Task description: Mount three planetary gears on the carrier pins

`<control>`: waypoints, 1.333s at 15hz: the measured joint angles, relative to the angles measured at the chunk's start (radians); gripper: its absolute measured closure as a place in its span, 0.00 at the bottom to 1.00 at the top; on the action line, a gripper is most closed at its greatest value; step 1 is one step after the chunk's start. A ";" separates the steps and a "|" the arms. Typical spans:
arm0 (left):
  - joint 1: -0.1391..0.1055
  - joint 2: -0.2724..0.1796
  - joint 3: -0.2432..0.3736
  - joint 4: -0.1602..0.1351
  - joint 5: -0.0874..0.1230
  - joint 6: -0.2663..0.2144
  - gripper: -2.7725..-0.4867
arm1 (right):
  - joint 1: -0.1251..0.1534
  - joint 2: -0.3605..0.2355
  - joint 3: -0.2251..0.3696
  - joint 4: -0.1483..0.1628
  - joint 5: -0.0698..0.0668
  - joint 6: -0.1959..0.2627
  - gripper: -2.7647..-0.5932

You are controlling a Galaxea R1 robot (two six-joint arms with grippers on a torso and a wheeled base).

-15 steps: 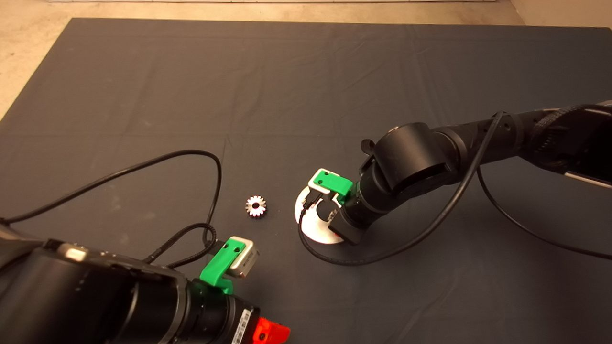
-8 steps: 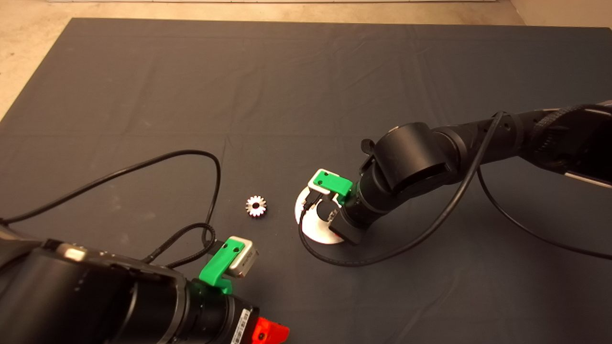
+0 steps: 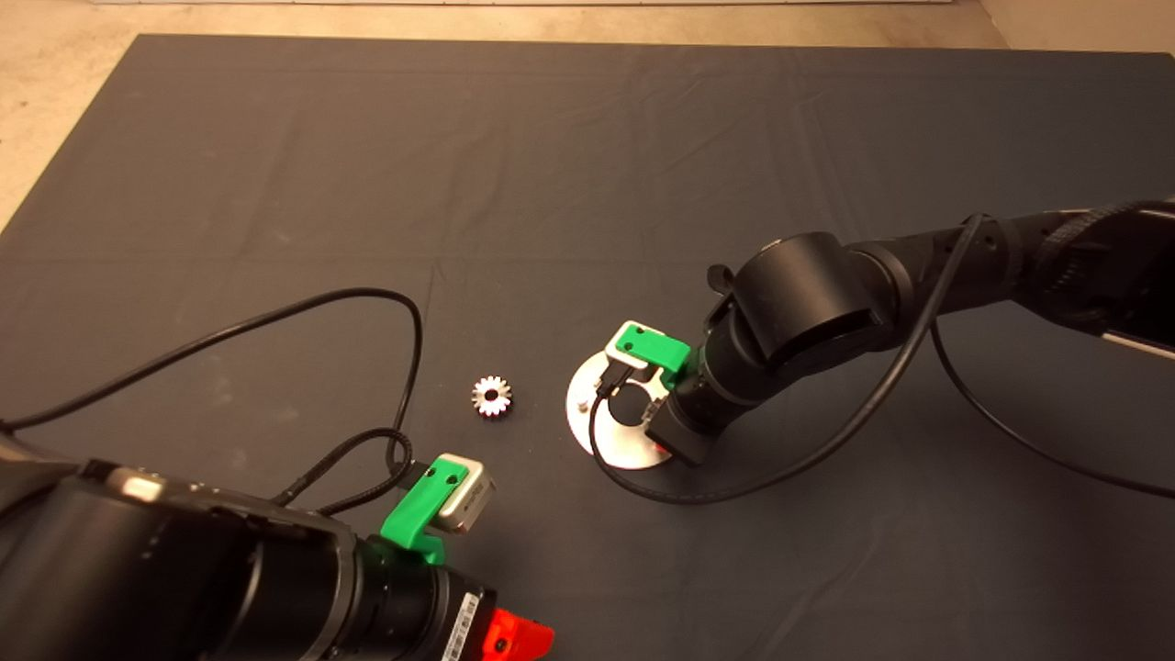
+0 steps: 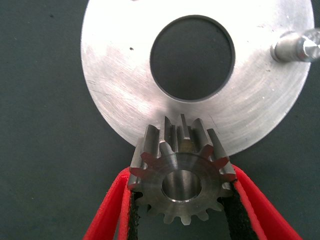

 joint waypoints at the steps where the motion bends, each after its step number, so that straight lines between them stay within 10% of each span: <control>1: 0.000 0.000 0.000 0.000 0.000 0.000 0.01 | 0.000 -0.004 0.004 0.000 -0.001 0.000 0.83; 20: -0.011 0.000 0.000 0.001 -0.015 -0.016 0.01 | -0.028 -0.017 0.024 0.007 0.001 -0.001 0.83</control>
